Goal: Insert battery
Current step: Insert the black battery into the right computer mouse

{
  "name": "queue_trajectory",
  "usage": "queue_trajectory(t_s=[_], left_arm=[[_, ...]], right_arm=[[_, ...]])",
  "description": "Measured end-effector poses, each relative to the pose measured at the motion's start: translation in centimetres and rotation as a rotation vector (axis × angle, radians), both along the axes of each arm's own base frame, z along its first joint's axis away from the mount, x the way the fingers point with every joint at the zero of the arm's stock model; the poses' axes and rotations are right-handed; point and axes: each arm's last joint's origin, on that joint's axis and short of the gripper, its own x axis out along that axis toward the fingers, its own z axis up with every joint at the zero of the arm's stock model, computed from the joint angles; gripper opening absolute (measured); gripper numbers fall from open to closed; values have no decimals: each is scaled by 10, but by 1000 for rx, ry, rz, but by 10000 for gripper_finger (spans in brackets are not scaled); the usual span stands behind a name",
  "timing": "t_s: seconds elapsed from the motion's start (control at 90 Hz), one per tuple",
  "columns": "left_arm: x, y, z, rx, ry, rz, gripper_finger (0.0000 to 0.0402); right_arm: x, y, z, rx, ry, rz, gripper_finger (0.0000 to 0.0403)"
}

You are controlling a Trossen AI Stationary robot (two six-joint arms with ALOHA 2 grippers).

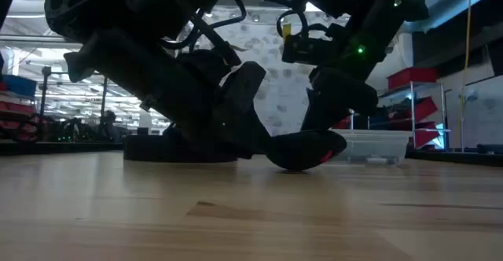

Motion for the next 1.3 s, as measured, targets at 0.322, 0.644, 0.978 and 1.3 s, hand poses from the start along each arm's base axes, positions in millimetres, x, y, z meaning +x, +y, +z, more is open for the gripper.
queue_trajectory(t_s=[0.322, 0.644, 0.978, 1.3], left_arm=[[1, 0, 2, 0, -15, 7, 224], [-1, 3, -2, 22, 22, 24, 224], [-4, 1, -4, 13, 38, 35, 224], [-4, 0, -4, 10, 38, 29, 224]], right_arm=[[3, 5, -13, -11, 53, 144, 0], [-1, 18, -3, -70, 21, 186, 0], [-4, 29, 4, -67, -7, 184, 0], [-5, 29, 4, -11, 3, 180, 0]])
